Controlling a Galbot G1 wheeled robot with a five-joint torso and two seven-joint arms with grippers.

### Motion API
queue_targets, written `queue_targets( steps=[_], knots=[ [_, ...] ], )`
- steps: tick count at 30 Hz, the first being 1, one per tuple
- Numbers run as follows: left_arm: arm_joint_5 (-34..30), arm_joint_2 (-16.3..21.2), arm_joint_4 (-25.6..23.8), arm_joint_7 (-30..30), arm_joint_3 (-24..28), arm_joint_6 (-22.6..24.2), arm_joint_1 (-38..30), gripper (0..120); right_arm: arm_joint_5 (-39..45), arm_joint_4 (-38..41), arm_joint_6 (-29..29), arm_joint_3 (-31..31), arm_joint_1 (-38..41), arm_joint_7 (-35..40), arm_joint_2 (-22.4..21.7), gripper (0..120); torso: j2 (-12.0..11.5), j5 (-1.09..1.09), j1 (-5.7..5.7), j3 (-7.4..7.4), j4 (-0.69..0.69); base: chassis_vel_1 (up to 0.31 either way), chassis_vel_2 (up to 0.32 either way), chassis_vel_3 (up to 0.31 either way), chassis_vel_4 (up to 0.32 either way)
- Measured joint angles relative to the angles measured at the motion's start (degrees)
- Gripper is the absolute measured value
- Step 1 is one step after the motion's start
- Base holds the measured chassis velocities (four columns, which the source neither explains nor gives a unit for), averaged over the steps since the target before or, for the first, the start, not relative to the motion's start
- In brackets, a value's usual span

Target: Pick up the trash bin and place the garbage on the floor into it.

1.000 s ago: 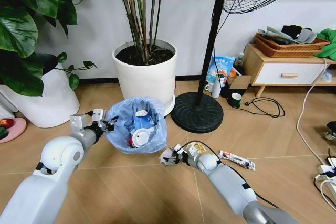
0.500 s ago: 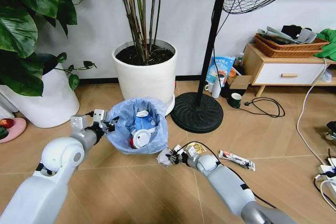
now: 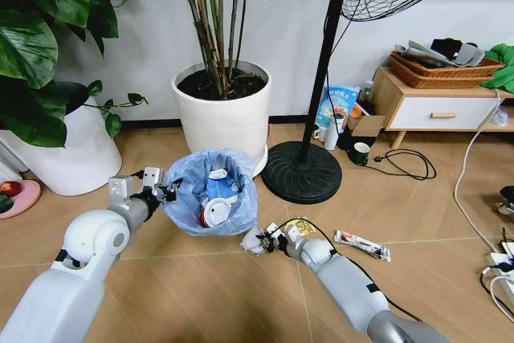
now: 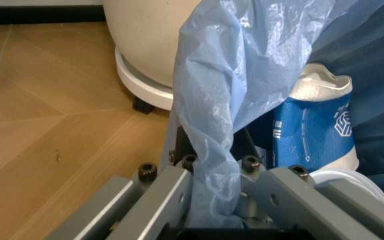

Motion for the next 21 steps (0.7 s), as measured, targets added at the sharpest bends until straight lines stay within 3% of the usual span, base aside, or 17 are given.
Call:
queue_targets(
  steps=[7, 15, 21],
  knots=[
    [0.0, 0.1, -0.1, 0.0, 0.2, 0.0, 0.0, 0, 3.0, 7.3, -2.3, 2.3, -3.1, 1.4, -2.7, 2, 0.0, 0.01, 0.00, 0.00, 0.00, 0.000, 0.000, 0.000, 0.000],
    [0.0, 0.1, -0.2, 0.0, 0.2, 0.1, 0.1, 0, 9.9, 23.3, -5.6, 7.7, -10.3, 3.8, -12.0, 2, 0.0, 0.02, 0.00, 0.00, -0.02, 0.000, 0.000, 0.000, 0.000],
    [0.1, 0.0, -0.2, 0.1, 0.2, 0.1, 0.4, 0, 16.1, 32.1, -7.3, 11.6, -12.0, 7.8, -16.0, 2, 0.0, 0.02, 0.00, 0.00, -0.02, 0.000, 0.000, 0.000, 0.000]
  ],
)
